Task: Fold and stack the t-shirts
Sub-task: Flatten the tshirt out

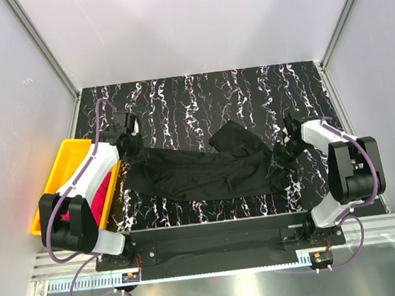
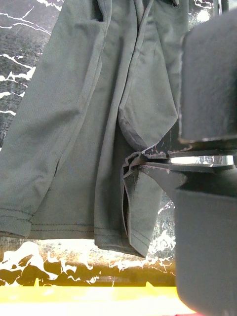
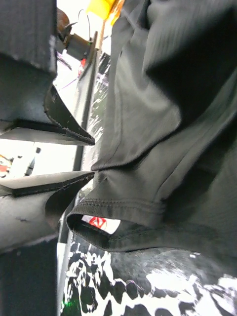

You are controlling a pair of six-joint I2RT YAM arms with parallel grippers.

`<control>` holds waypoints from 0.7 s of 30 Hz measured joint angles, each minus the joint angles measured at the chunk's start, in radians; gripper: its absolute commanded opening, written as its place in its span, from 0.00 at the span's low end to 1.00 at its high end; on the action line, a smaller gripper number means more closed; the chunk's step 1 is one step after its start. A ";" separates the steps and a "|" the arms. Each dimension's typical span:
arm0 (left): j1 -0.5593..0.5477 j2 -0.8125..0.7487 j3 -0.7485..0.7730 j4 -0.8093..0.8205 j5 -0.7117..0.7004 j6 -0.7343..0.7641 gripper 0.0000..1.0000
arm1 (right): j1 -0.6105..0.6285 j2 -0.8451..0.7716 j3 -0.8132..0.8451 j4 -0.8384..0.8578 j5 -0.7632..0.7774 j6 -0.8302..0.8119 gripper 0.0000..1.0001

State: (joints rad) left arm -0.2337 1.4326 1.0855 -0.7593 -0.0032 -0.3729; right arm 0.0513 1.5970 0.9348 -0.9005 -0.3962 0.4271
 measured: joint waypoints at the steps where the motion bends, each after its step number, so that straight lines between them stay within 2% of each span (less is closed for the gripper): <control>1: 0.000 0.000 0.000 0.000 0.001 0.000 0.00 | 0.000 0.000 -0.015 0.000 -0.008 0.001 0.34; 21: 0.000 0.000 0.000 0.006 0.011 0.000 0.00 | 0.000 0.052 -0.005 0.054 0.019 -0.024 0.34</control>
State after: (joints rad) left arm -0.2337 1.4330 1.0855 -0.7528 0.0082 -0.3733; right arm 0.0513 1.6489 0.9302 -0.8467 -0.3775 0.4030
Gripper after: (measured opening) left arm 0.048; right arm 0.336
